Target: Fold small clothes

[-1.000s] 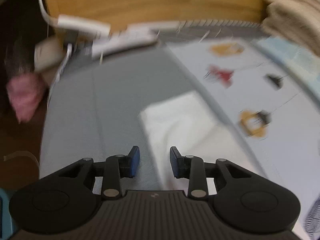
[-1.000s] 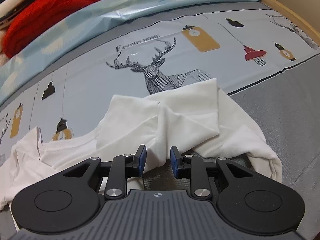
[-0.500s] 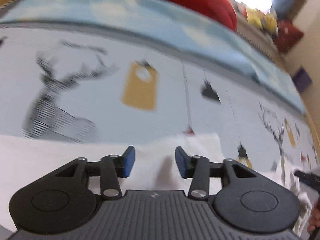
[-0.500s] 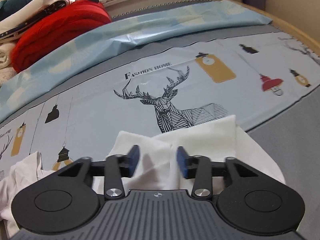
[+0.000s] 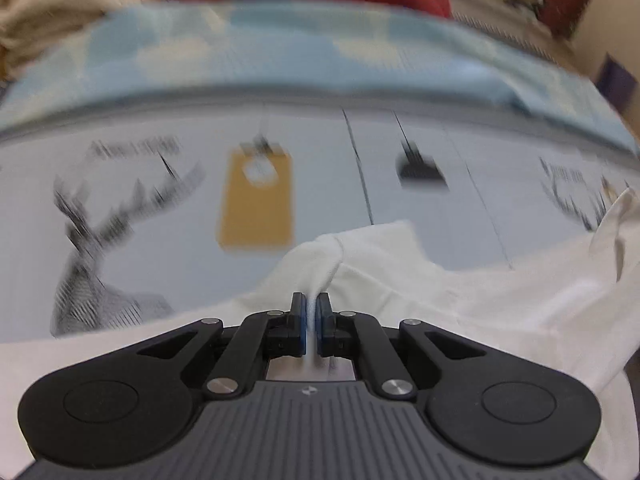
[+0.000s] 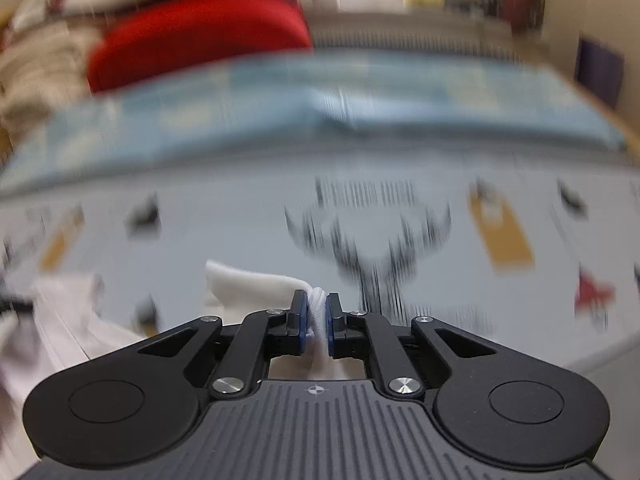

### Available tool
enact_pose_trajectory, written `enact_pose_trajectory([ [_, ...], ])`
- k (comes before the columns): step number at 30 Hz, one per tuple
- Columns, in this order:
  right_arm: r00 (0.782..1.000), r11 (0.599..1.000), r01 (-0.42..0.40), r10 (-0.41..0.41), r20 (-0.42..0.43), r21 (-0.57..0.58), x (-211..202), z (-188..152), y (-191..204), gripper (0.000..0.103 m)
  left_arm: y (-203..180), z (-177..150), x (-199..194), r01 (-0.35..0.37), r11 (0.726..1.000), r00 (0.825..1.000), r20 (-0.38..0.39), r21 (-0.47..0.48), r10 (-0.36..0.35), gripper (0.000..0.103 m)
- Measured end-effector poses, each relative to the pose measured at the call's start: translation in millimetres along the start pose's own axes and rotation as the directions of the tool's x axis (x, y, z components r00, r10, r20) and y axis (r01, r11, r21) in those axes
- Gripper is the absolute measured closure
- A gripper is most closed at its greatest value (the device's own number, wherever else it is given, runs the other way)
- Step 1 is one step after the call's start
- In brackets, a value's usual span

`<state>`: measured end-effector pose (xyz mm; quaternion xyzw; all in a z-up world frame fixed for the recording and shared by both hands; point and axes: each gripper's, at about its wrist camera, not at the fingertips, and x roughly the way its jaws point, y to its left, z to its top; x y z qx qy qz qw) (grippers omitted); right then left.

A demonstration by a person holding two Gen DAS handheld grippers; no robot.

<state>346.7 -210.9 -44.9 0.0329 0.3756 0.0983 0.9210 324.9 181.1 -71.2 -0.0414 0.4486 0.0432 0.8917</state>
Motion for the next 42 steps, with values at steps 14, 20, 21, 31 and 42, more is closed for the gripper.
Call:
enact_pose_trajectory([
  [14,0.996,0.998,0.06,-0.062,0.065,0.02,49.3,25.7,37.4,0.053,8.7,20.6,1.9,0.1,0.981,0.994,-0.022,-0.168,-0.105,0.079],
  [20,0.958,0.992,-0.091,0.109,-0.264,0.082,66.4,-21.6,8.5,0.057,0.9,-10.1,37.9,0.033,0.987,0.969,-0.237,-0.158,-0.07,0.08],
  [21,0.953,0.997,-0.064,0.072,-0.294,0.038,65.5,-30.5,6.1,0.067,-0.1,-7.0,33.3,0.011,0.986,0.967,-0.251,-0.165,-0.053,0.08],
  [31,0.973,0.983,0.089,-0.052,-0.225,0.159,-21.8,-30.0,-82.8,0.055,-42.6,13.9,-39.0,0.02,0.994,0.993,-0.11,-0.108,-0.032,0.075],
  [42,0.919,0.985,0.079,-0.011,-0.394,0.156,-24.5,-104.1,-143.1,0.08,-69.0,1.6,-49.0,-0.015,1.0,0.993,-0.113,-0.024,0.012,0.073],
])
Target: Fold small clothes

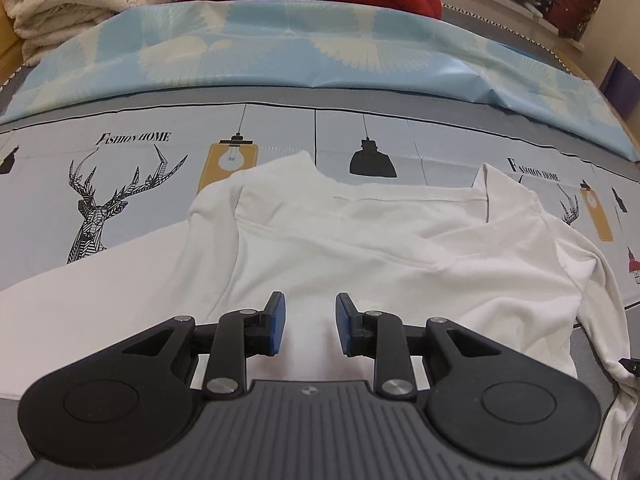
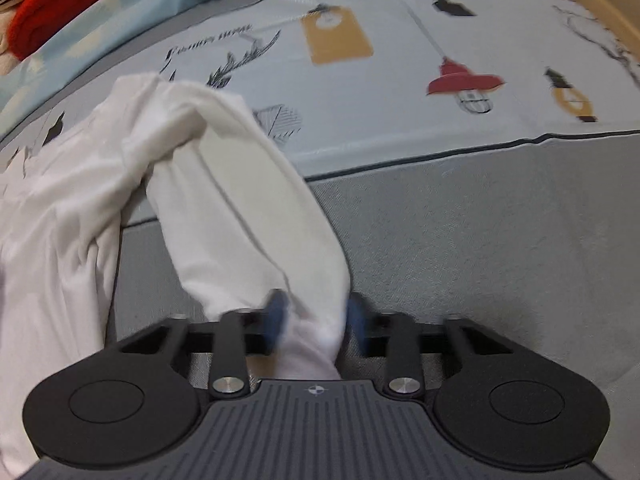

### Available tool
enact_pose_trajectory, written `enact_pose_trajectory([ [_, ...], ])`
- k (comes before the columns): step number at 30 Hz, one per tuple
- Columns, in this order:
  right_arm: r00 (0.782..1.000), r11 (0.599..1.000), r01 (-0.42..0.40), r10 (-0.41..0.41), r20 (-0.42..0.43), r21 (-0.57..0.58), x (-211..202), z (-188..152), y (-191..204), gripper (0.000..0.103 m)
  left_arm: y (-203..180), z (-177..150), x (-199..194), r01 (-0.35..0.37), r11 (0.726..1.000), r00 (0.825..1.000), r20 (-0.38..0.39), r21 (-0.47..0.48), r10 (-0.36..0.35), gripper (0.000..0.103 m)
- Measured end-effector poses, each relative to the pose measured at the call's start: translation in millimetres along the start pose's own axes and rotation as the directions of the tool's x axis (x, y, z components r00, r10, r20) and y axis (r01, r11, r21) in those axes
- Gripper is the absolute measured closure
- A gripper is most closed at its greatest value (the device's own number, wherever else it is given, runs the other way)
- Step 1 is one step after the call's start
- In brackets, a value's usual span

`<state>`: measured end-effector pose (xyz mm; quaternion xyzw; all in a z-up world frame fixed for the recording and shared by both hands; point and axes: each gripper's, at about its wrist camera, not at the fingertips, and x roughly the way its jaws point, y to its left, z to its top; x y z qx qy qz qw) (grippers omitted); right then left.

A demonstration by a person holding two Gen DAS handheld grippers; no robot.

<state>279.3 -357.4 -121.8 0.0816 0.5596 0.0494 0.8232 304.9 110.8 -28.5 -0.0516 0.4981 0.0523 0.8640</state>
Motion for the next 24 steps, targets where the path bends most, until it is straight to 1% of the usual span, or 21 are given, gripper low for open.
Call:
enact_pose_trajectory([
  [3,1.0,0.996,-0.001,0.002,0.016,-0.088,3.9,0.3,16.3,0.095,-6.2,1.6,1.4,-0.005,1.0,1.0,0.002,0.013,0.005,0.073],
  [6,1.0,0.986,-0.008,0.01,0.014,-0.165,8.5,2.2,28.6,0.098,-12.0,2.6,3.3,-0.011,1.0,1.0,0.001,0.025,0.011,0.073],
  [9,1.0,0.976,-0.016,0.015,-0.008,-0.218,8.3,11.2,23.6,0.1,-15.8,3.4,4.6,-0.013,0.999,1.0,0.002,0.033,0.013,0.073],
  [10,0.999,0.961,0.04,-0.037,0.014,-0.273,4.3,15.1,23.7,0.1,-16.0,3.5,4.4,-0.013,0.999,1.0,0.004,0.034,0.013,0.073],
  [11,0.99,0.938,0.137,-0.124,0.06,-0.318,-2.0,18.1,21.9,0.1,-16.3,3.7,4.3,-0.015,0.999,1.0,0.007,0.035,0.014,0.073],
  [12,0.962,0.9,0.269,-0.237,0.134,-0.343,-7.2,23.8,19.7,0.1,-16.7,3.6,4.5,-0.017,0.999,1.0,0.006,0.037,0.017,0.073],
  [13,0.905,0.845,0.418,-0.356,0.231,-0.333,-12.4,30.0,15.6,0.099,-17.1,3.5,4.6,-0.018,0.999,1.0,0.006,0.039,0.018,0.073],
  [14,0.839,0.799,0.528,-0.438,0.322,-0.289,-18.1,36.1,10.6,0.095,-17.4,3.4,4.3,-0.017,0.999,1.0,0.007,0.04,0.017,0.073],
  [15,0.795,0.781,0.578,-0.472,0.381,-0.237,-24.2,40.9,5.9,0.088,-17.0,3.5,3.9,-0.015,0.999,1.0,0.007,0.042,0.015,0.073],
  [16,0.775,0.797,0.579,-0.473,0.418,-0.172,-32.8,45.3,-0.5,0.084,-16.1,3.5,3.3,-0.013,0.999,1.0,0.008,0.044,0.012,0.073],
  [17,0.784,0.836,0.538,-0.447,0.431,-0.111,-42.0,47.6,-7.9,0.078,-14.9,3.5,3.0,-0.013,0.999,1.0,0.008,0.045,0.012,0.073],
  [18,0.802,0.884,0.465,-0.402,0.442,-0.04,-51.9,48.7,-17.0,0.074,-13.6,3.7,3.0,-0.014,0.999,1.0,0.008,0.043,0.014,0.073],
  [19,0.825,0.931,0.364,-0.341,0.451,0.037,-61.8,48.5,-28.1,0.074,-12.4,4.0,3.1,-0.016,0.999,1.0,0.009,0.04,0.015,0.073],
  [20,0.845,0.957,0.269,-0.287,0.451,0.104,-68.6,47.9,-39.3,0.074,-11.1,4.4,3.4,-0.018,0.999,1.0,0.009,0.034,0.018,0.073],
  [21,0.856,0.966,0.202,-0.255,0.45,0.163,-73.2,46.3,-49.6,0.074,-10.5,4.6,3.5,-0.02,0.999,1.0,0.009,0.03,0.02,0.073],
  [22,0.86,0.961,0.145,-0.24,0.45,0.234,-77.0,43.9,-61.6,0.074,-10.4,4.6,3.4,-0.022,0.999,1.0,0.009,0.026,0.022,0.073],
  [23,0.865,0.951,0.105,-0.232,0.445,0.292,-78.5,40.9,-72.2,0.074,-10.4,4.6,3.0,-0.022,0.999,1.0,0.01,0.025,0.022,0.073],
  [24,0.874,0.936,0.058,-0.216,0.435,0.348,-78.6,38.5,-82.3,0.074,-11.2,4.5,2.6,-0.021,0.999,1.0,0.01,0.027,0.021,0.073],
])
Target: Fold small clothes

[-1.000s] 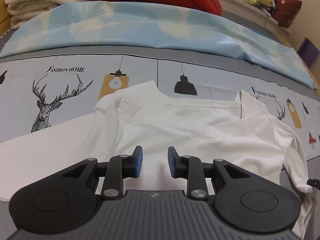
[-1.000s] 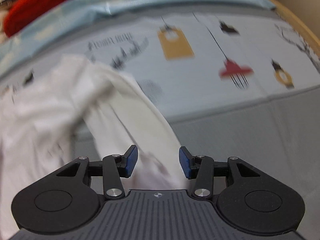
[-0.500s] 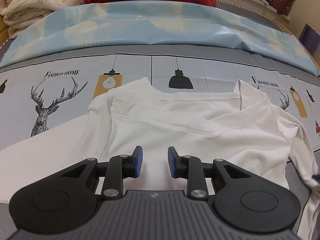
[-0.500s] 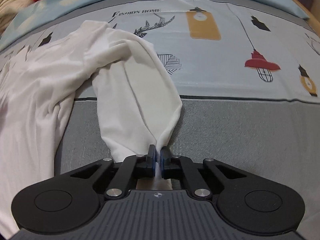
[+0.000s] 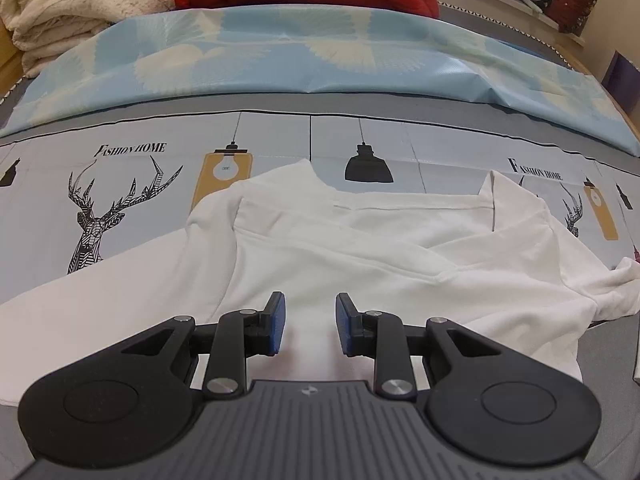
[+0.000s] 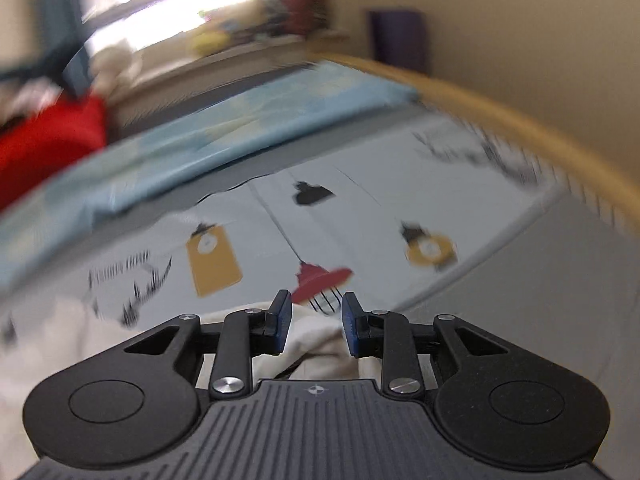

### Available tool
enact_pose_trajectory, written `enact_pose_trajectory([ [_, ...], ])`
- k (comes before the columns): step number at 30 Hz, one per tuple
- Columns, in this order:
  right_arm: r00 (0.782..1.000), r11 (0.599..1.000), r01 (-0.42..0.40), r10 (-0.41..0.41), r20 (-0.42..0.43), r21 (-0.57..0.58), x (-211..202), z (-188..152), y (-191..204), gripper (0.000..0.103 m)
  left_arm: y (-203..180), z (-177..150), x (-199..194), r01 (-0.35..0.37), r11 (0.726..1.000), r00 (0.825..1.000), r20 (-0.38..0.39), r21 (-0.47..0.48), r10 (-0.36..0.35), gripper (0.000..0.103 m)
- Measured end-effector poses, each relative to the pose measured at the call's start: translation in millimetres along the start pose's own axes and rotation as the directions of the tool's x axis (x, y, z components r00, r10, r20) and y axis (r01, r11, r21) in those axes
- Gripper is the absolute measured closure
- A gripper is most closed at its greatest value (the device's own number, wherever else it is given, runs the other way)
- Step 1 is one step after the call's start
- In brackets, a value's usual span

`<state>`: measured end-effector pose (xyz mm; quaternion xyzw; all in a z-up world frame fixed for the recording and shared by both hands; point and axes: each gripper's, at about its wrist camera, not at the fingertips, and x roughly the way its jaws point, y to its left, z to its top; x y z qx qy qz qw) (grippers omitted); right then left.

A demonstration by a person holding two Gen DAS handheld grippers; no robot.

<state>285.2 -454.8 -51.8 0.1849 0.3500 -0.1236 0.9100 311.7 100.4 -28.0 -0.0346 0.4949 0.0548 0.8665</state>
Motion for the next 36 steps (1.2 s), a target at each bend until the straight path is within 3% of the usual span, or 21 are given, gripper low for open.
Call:
enact_pose_trajectory([
  [3,0.991,0.966,-0.099,0.117,-0.062,0.24,7.9,-7.1,-27.5,0.074,-1.0,-1.1,-0.1,0.0,1.0,1.0,0.0,0.005,0.0,0.073],
  [7,0.965,0.844,-0.184,0.253,-0.073,0.503,36.8,-21.5,-46.4,0.073,-1.4,-4.2,2.3,-0.008,1.0,1.0,-0.011,-0.005,0.008,0.073],
  [12,0.973,0.726,-0.121,0.221,-0.063,0.677,65.8,-38.7,-60.8,0.072,-1.9,-8.2,5.1,-0.005,1.0,1.0,-0.02,-0.001,0.005,0.073],
  [16,0.985,0.704,-0.065,0.158,-0.067,0.707,83.4,-40.4,-67.1,0.072,-1.1,-7.2,7.9,-0.008,1.0,1.0,-0.023,-0.001,0.008,0.073],
  [18,0.989,0.717,-0.043,0.131,-0.074,0.696,89.1,-39.6,-64.8,0.096,0.2,-5.4,8.5,-0.011,1.0,1.0,-0.022,0.0,0.011,0.073],
  [20,0.995,0.76,-0.05,0.095,-0.034,0.648,84.1,-30.7,-56.0,0.097,1.1,-3.8,9.3,-0.012,1.0,1.0,-0.02,0.0,0.012,0.073],
  [22,0.987,0.825,-0.163,0.126,0.105,0.541,63.9,-9.8,-37.0,0.097,1.8,-2.4,10.0,-0.013,1.0,1.0,-0.018,-0.001,0.013,0.073],
  [23,0.969,0.862,-0.222,0.143,0.201,0.455,47.3,1.2,-22.4,0.097,2.4,-1.8,10.6,-0.014,1.0,1.0,-0.018,-0.002,0.014,0.073],
  [25,0.904,0.922,-0.285,0.168,0.393,0.262,9.2,10.8,5.7,0.097,2.7,-0.8,12.2,-0.014,1.0,1.0,-0.021,-0.005,0.014,0.073],
  [26,0.882,0.938,-0.282,0.172,0.439,0.199,-2.1,9.9,14.6,0.097,2.8,-0.5,12.7,-0.014,1.0,1.0,-0.023,-0.006,0.013,0.073],
  [27,0.875,0.95,-0.261,0.159,0.458,0.169,-8.8,6.7,21.3,0.097,2.5,-0.3,13.1,-0.013,1.0,1.0,-0.024,-0.007,0.013,0.073],
  [28,0.886,0.959,-0.221,0.12,0.448,0.18,-9.5,2.2,23.7,0.097,2.2,-0.3,12.8,-0.01,1.0,1.0,-0.024,-0.006,0.01,0.073],
  [30,0.934,0.963,-0.098,0.002,0.357,0.25,3.3,-7.7,19.3,0.097,0.0,-0.6,11.5,-0.004,1.0,1.0,-0.02,-0.002,0.004,0.073],
  [32,0.973,0.95,0.077,-0.138,0.184,0.302,28.5,-19.0,6.8,0.097,-1.1,-1.5,10.3,0.0,1.0,1.0,-0.017,0.002,0.0,0.073],
  [33,0.979,0.932,0.151,-0.186,0.079,0.328,43.0,-25.0,-3.6,0.096,-1.4,-2.0,9.9,0.001,1.0,1.0,-0.016,0.004,-0.001,0.073],
  [34,0.979,0.904,0.202,-0.198,-0.051,0.378,60.7,-33.7,-19.7,0.096,-1.5,-2.4,10.1,0.0,1.0,1.0,-0.017,0.004,0.0,0.073],
  [36,0.979,0.829,0.193,-0.13,-0.155,0.526,78.3,-52.2,-50.8,0.096,-0.5,-3.2,11.1,-0.005,1.0,1.0,-0.02,0.001,0.005,0.073],
])
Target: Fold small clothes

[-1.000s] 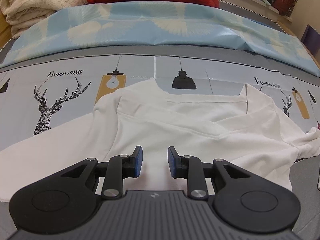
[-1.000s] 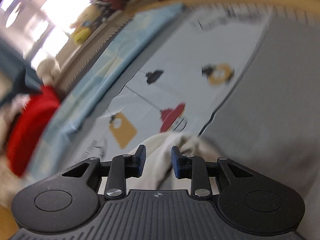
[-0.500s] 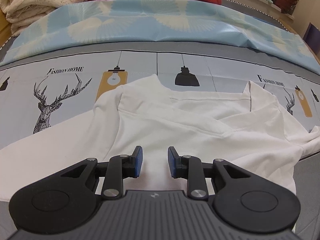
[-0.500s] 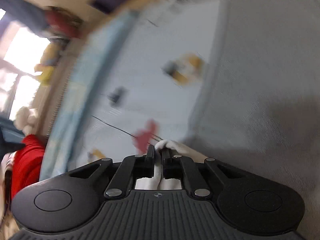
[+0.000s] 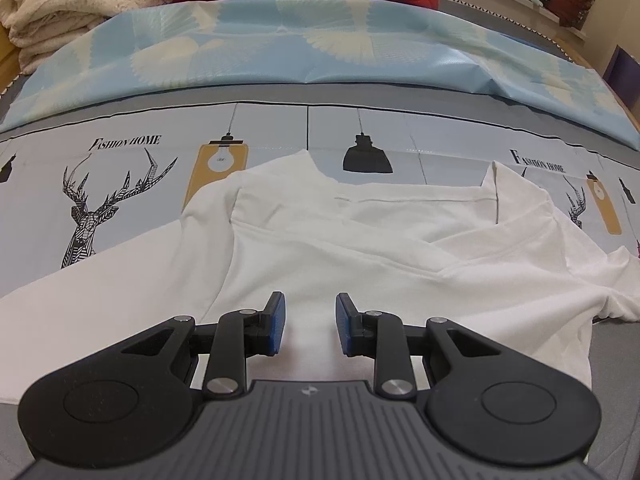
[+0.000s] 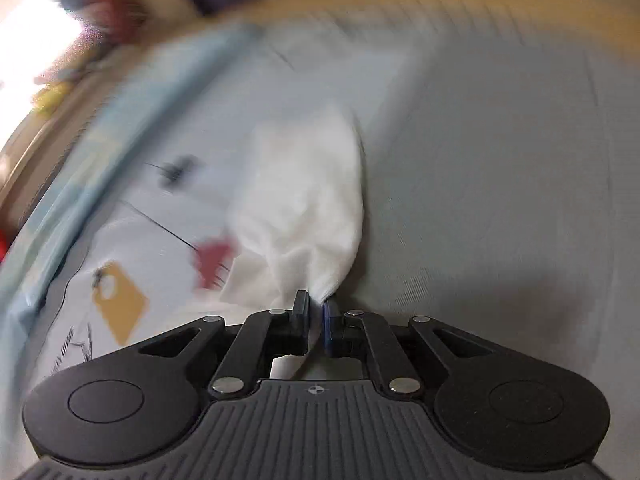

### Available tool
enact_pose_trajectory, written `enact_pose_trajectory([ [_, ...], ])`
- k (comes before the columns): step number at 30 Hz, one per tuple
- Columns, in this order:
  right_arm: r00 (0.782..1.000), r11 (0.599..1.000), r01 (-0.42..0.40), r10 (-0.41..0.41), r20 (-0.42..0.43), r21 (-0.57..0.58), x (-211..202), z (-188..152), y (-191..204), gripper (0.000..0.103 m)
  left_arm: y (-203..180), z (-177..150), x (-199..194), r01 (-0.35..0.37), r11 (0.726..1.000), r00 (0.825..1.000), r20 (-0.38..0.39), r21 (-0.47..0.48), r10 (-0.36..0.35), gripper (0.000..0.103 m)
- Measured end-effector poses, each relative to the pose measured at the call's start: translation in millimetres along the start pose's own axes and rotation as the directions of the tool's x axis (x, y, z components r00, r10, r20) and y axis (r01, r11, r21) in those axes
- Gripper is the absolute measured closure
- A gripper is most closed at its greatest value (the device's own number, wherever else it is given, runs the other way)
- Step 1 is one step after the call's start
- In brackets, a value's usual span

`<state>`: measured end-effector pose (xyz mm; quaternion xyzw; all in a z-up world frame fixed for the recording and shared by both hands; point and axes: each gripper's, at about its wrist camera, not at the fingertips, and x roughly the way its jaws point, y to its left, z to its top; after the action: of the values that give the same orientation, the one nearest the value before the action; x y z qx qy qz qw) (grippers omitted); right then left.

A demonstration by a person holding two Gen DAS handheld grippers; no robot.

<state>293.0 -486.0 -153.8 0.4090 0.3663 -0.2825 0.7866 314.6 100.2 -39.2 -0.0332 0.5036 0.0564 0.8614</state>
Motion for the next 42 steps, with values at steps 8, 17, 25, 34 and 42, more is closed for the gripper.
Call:
enact_pose_trajectory([
  [8,0.982,0.987,-0.149,0.141,0.122,0.059,10.3,38.9,-30.9,0.075,-8.2,-3.0,5.9,-0.002,1.0,1.0,-0.013,0.025,0.003,0.073],
  [17,0.957,0.958,-0.279,0.271,0.101,0.067,33.5,59.5,-42.4,0.099,-16.1,-2.4,15.2,-0.009,0.999,1.0,-0.023,0.042,0.01,0.073],
  [25,0.915,0.999,-0.041,0.038,0.402,-0.002,-7.8,63.8,-37.1,0.097,-22.9,-2.6,9.8,0.021,0.998,1.0,-0.014,0.064,-0.02,0.073],
  [34,0.923,0.994,0.104,-0.101,0.371,0.011,-36.5,59.6,-26.7,0.081,-6.6,0.1,-35.1,0.121,0.991,0.988,0.088,0.051,-0.125,0.073],
  [42,0.922,0.941,-0.199,0.274,0.273,-0.272,-149.8,15.8,49.9,0.081,14.7,-28.6,-123.5,0.169,0.984,0.959,0.219,0.059,-0.178,0.073],
])
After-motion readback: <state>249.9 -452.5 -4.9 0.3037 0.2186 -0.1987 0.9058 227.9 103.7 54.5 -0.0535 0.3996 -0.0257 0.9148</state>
